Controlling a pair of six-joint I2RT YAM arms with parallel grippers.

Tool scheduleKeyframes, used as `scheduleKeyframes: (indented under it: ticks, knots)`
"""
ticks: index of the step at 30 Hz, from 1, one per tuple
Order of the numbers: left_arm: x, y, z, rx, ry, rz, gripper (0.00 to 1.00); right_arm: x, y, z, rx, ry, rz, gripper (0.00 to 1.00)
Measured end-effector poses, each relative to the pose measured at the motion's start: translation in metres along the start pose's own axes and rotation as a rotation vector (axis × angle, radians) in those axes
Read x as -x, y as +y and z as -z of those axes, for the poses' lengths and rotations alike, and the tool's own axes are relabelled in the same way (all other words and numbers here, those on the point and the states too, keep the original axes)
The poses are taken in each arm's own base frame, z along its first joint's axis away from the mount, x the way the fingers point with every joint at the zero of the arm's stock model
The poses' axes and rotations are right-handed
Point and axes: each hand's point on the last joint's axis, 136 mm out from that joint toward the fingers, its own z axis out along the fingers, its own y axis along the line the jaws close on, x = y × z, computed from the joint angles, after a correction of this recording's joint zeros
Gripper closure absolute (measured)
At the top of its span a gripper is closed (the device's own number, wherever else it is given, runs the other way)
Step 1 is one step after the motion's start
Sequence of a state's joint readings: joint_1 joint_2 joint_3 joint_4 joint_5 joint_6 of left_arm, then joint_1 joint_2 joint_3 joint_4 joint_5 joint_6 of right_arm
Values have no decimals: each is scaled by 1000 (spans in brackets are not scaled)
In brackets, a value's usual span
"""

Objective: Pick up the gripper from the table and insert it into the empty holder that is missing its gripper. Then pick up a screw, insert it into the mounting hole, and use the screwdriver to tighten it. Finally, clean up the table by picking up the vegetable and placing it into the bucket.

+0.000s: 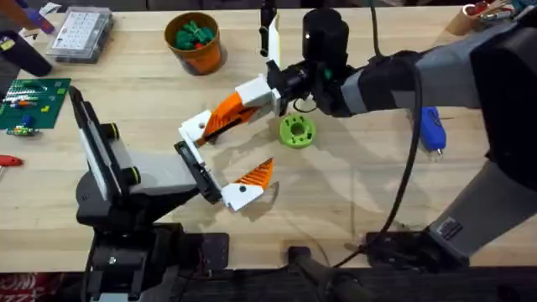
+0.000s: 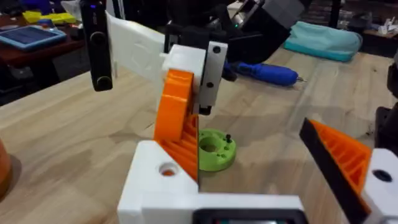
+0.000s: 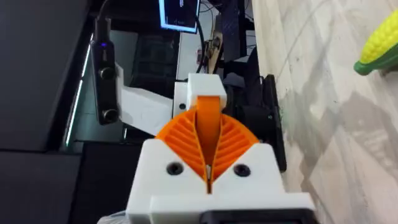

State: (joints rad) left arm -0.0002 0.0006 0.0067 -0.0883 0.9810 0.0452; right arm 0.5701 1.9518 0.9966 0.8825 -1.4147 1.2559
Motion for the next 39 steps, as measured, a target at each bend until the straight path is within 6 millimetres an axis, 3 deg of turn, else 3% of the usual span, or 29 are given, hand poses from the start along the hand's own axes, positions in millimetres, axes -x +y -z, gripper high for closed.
scheduleKeyframes:
  ticks: [2,4,9,10,26,32,39]
  knots:
    - [0,0,0,0,0,0,15,0,0,0,0,1,0,977]
    - [0,0,0,-2,0,1,14,-1,0,0,1,3,-1,849]
    - [-1,-8,0,-48,1,12,14,-1,4,-4,5,14,22,128]
    - [-1,-9,0,-52,1,13,13,-1,4,-4,5,15,24,41]
    - [-1,-11,0,-64,2,15,14,6,2,5,-2,-18,32,6]
    - [-1,-12,0,-71,2,16,15,24,-2,17,-33,-115,101,6]
    - [-1,-13,0,-74,2,16,14,59,-13,35,-126,-306,210,5]
